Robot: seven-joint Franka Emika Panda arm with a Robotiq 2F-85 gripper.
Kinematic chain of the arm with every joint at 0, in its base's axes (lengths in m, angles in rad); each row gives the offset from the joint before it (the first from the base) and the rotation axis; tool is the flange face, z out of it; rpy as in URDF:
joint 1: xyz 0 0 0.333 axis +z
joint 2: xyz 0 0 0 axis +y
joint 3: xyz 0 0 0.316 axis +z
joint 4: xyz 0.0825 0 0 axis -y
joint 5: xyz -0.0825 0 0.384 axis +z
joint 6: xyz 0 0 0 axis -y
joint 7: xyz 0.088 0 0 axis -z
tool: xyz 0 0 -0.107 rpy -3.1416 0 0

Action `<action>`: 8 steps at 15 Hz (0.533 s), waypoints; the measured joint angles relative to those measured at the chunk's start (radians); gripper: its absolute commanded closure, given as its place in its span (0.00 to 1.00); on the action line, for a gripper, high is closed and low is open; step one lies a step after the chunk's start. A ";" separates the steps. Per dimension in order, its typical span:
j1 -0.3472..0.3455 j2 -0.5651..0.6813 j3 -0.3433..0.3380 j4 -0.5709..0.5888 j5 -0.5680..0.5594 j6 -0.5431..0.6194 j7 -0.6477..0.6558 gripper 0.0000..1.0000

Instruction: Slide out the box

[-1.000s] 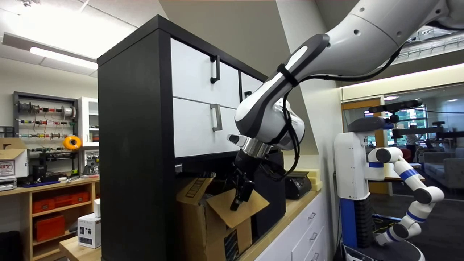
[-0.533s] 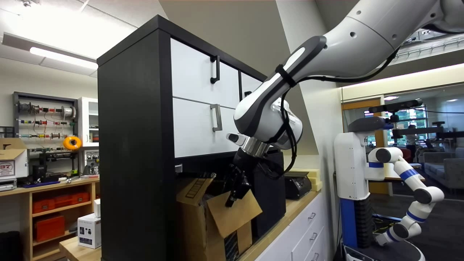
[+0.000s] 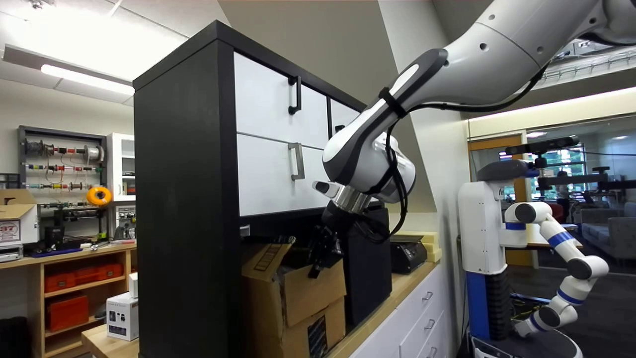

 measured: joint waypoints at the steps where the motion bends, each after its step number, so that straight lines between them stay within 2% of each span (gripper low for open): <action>1: 0.000 -0.002 0.000 -0.003 0.003 0.000 -0.006 0.95; 8: 0.000 -0.058 0.000 -0.073 0.032 0.000 -0.059 0.94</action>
